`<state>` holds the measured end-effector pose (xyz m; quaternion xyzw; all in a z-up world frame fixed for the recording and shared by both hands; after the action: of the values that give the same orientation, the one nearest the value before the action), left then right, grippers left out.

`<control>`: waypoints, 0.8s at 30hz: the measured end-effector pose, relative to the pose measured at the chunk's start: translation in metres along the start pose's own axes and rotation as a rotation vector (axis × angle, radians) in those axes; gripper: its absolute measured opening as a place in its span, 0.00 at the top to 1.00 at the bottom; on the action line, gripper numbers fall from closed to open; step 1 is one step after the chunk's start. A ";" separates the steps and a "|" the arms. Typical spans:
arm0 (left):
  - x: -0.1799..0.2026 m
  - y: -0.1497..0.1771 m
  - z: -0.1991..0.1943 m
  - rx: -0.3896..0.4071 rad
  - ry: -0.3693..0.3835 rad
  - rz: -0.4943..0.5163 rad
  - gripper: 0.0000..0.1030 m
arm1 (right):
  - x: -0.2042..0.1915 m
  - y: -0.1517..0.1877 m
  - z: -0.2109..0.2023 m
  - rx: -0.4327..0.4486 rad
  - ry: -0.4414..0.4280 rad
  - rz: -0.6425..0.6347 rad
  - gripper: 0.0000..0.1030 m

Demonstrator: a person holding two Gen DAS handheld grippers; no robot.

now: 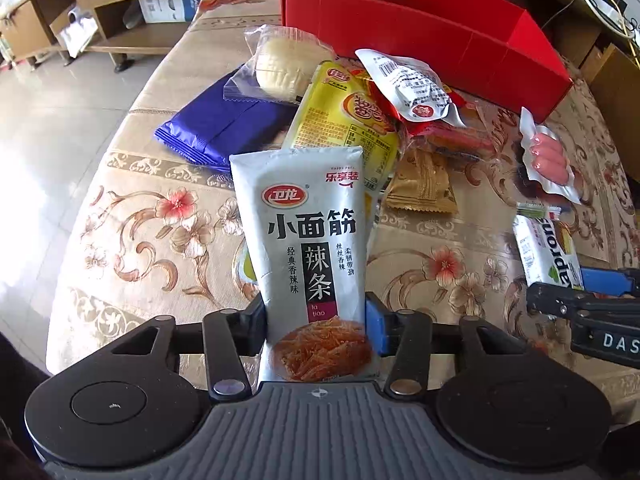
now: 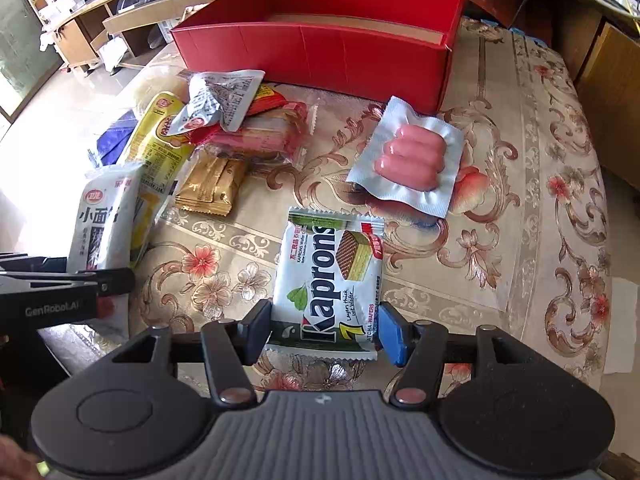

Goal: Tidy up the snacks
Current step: 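Grasp the white spicy strip bag with left tool while right tool grasps Kaprons wafer, then carry the white bag and Kaprons wafer over the red box with both tools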

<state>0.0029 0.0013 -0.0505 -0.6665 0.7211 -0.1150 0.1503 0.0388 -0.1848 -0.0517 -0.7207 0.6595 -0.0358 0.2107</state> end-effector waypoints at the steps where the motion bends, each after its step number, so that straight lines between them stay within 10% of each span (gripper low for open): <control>1: 0.001 0.001 -0.002 0.002 0.002 0.009 0.49 | -0.001 0.000 -0.001 0.005 0.001 -0.002 0.49; 11: -0.010 0.004 -0.039 0.087 0.040 0.028 0.51 | -0.013 -0.003 -0.027 0.091 0.000 -0.002 0.49; 24: -0.012 -0.072 -0.026 0.186 0.214 0.074 0.51 | -0.024 -0.045 -0.021 0.165 0.078 0.027 0.49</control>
<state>0.0608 0.0066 0.0004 -0.6067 0.7432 -0.2463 0.1377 0.0708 -0.1650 -0.0113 -0.6899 0.6717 -0.1150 0.2441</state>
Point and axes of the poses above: each gripper's, at about its wrist camera, not at the fingertips, and z roughly the way its jaws point, x to its right, y to its underside, the point moved 2 cm from there along z, roughly the way its jaws point, and after that the axes turned 11 degrees about z, right-handed, at the moved point
